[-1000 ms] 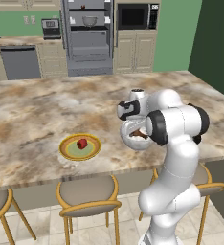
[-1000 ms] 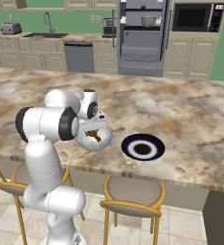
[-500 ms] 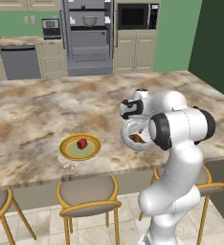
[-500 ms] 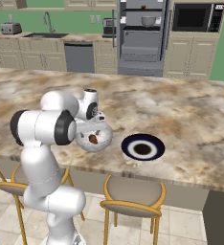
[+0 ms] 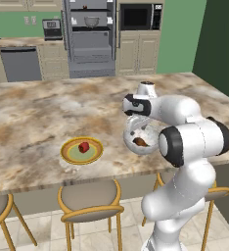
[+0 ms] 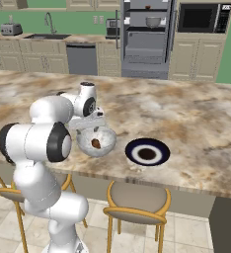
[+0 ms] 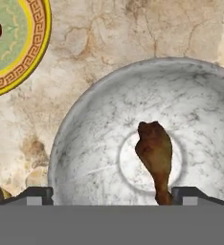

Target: Pick the chicken drumstick and bell pepper from their plates and place them in the bowl. Then put the bowl in the fridge.

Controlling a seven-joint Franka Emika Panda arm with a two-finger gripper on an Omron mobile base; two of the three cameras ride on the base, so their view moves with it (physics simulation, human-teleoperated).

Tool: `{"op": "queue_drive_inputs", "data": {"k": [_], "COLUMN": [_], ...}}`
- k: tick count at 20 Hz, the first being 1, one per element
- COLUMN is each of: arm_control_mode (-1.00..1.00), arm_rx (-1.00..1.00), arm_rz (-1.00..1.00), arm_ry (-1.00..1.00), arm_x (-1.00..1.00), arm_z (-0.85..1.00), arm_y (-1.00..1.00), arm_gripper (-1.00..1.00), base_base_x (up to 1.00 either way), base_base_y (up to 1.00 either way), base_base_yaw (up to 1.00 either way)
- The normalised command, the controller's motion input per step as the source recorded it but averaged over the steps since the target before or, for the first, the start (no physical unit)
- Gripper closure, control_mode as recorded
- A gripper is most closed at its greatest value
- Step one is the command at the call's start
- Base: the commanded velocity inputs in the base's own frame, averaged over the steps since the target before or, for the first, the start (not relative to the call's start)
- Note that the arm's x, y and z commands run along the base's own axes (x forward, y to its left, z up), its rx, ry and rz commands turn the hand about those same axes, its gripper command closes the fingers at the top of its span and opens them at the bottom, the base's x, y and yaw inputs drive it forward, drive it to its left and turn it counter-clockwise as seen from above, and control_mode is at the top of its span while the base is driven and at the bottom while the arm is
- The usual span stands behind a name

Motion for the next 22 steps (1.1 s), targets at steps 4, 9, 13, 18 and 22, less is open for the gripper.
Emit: {"op": "queue_drive_inputs", "data": {"k": [4,9,13,18,22], "arm_control_mode": [-1.00,-1.00,-1.00,-1.00,-1.00], "arm_rx": [0.00,0.01,0.02,0.00,0.00], "arm_rz": [-0.23,-0.25,-0.09,-0.01,0.17], "arm_ry": [-0.12,-0.01,0.00,0.05,0.01], "arm_x": [-0.40,-0.27,-0.18,-0.07,-0.10], "arm_z": [0.30,0.25,0.12,0.03,-0.03], "arm_y": [0.53,0.54,0.57,0.57,0.40], "arm_gripper": [-1.00,-1.00,-1.00,-1.00,-1.00], "base_base_x": [0.00,0.00,0.00,0.00,0.00], "base_base_y": [0.00,0.00,0.00,0.00,0.00], "base_base_yaw": [0.00,0.00,0.00,0.00,0.00]}}
